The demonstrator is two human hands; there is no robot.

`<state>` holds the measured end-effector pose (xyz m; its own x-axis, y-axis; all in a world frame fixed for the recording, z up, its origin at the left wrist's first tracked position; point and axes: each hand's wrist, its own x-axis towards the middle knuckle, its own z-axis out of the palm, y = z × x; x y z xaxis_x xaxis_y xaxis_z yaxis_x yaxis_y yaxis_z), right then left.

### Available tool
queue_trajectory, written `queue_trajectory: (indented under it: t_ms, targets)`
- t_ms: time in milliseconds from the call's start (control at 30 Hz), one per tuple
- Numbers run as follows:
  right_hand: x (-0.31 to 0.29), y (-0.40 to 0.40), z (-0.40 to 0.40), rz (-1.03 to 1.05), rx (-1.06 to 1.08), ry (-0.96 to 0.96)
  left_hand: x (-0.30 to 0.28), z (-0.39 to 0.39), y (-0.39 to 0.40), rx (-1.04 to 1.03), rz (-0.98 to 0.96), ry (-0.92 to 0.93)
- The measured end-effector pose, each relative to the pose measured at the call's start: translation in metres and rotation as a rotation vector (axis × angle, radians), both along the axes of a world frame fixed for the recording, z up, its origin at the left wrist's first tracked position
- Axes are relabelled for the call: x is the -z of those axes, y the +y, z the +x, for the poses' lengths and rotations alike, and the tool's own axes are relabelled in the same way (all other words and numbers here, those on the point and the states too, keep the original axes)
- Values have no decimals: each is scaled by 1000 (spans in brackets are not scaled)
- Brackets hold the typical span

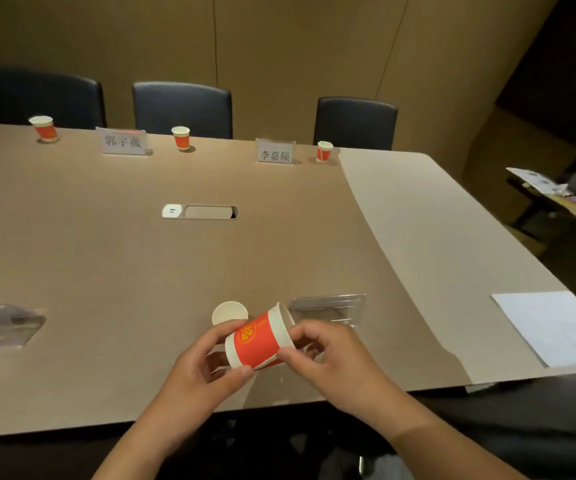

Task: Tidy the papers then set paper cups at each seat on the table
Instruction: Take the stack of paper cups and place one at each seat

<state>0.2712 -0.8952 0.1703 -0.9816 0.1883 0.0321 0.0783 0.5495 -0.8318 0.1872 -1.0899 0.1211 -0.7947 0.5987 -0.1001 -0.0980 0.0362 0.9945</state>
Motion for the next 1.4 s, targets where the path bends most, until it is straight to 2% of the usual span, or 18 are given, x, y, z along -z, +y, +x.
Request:
queue_trajectory:
  t_ms: [333,433,667,933,1033,1167,1267,1400]
  targets:
    - [-14,76,72,132,38,11,-6,61,84,94,-51,43]
    - [-9,127,81,314,34,-15,0,69,122,65,-117,26]
    - [28,270,84,743,-21,-266,10,84,208,-15,-254,66]
    - [94,322,31,1080,-114,-327,18,88,228,-146,-343,29]
    - [115,329,11,1081,-148,-434,23,70,226,-148,-412,21]
    - [135,329,0,1005,-101,-498,28,32,223,-52,-514,138]
    - [128,327,-2,913,-32,-424,33,4,226,12,-567,248]
    - [108,332,-5,787,42,-251,36,-34,246,116,-759,586]
